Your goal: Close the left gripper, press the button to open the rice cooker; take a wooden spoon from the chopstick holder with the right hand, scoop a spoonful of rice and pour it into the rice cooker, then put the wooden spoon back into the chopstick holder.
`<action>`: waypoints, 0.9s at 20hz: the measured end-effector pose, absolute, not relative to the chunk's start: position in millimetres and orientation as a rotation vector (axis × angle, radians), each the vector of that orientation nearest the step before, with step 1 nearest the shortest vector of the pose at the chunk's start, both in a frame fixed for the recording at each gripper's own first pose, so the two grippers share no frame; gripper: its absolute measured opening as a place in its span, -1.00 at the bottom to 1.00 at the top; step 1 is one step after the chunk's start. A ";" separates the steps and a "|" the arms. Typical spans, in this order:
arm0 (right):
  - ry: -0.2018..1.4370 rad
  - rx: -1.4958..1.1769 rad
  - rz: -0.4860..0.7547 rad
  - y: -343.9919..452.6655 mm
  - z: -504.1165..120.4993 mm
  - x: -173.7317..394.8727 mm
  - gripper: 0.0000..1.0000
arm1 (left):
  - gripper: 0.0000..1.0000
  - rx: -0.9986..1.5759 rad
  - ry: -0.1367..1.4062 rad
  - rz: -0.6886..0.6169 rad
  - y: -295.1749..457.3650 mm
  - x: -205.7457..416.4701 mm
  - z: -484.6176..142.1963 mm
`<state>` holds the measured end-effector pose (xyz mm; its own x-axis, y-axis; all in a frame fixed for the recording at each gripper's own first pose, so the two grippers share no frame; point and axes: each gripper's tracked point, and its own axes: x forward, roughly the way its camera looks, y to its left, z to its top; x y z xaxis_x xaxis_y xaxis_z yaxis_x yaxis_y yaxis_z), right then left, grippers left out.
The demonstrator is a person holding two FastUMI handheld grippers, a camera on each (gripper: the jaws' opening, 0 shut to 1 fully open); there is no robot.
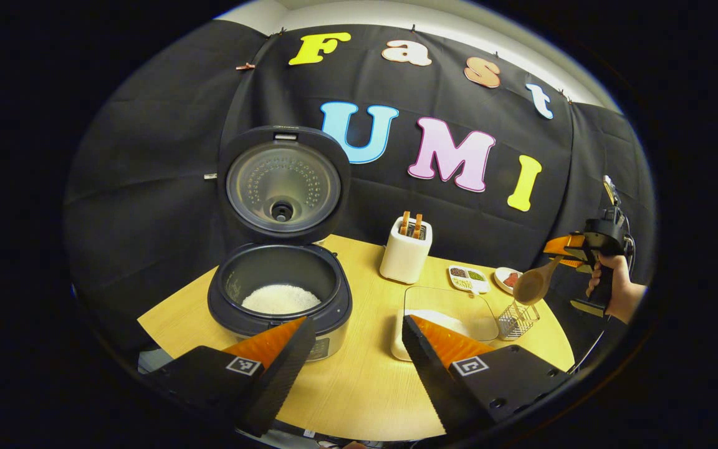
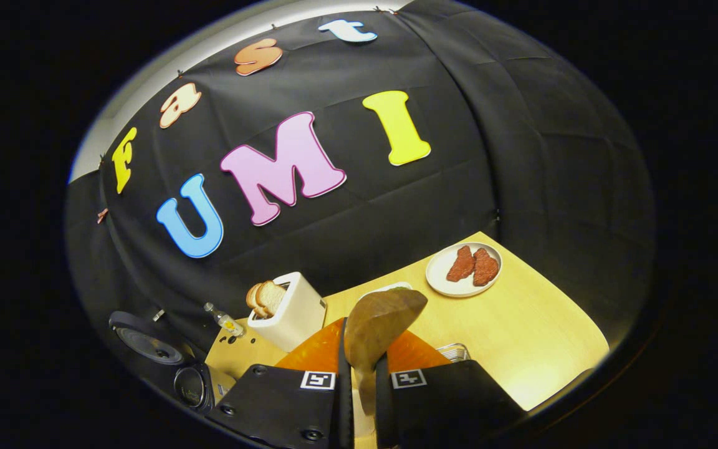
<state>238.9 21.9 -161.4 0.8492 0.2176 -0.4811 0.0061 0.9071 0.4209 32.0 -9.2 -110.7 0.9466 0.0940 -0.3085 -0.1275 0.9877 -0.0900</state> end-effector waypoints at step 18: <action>0.599 0.139 0.383 200.1 -258.3 193.4 -0.63 | 0.91 -0.102 0.386 0.099 47.1 19.1 -145.3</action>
